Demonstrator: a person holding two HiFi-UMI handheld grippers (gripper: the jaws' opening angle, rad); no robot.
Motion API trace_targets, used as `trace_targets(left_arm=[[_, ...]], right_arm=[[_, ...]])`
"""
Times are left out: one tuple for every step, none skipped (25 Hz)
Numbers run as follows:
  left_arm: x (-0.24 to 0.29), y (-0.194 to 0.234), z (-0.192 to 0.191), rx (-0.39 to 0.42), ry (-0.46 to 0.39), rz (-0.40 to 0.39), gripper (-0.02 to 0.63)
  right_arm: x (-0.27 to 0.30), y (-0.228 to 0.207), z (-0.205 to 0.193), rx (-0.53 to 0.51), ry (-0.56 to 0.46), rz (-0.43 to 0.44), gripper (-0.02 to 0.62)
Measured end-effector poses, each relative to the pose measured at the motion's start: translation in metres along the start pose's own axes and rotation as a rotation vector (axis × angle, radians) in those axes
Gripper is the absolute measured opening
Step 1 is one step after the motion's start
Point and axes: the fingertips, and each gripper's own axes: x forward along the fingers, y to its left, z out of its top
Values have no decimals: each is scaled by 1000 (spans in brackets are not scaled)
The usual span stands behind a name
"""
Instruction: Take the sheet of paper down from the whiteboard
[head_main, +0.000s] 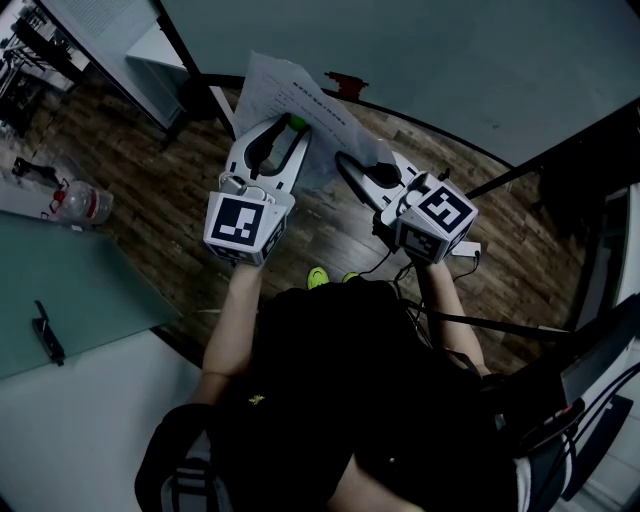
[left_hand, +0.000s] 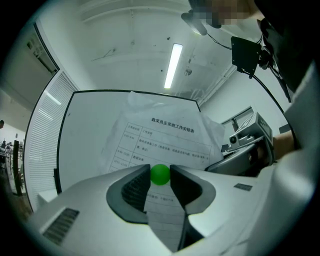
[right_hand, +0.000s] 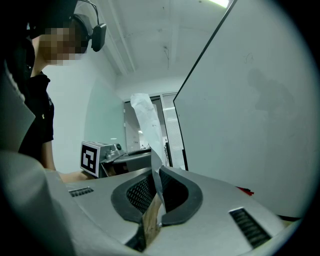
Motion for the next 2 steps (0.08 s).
trace_targets(left_arm=[[-1, 0, 1, -2, 0, 0, 144], [-1, 0, 1, -4, 0, 1, 144]], right_arm=[[0, 1, 0, 0, 1, -1, 18], [0, 2, 1, 1, 2, -3, 18]])
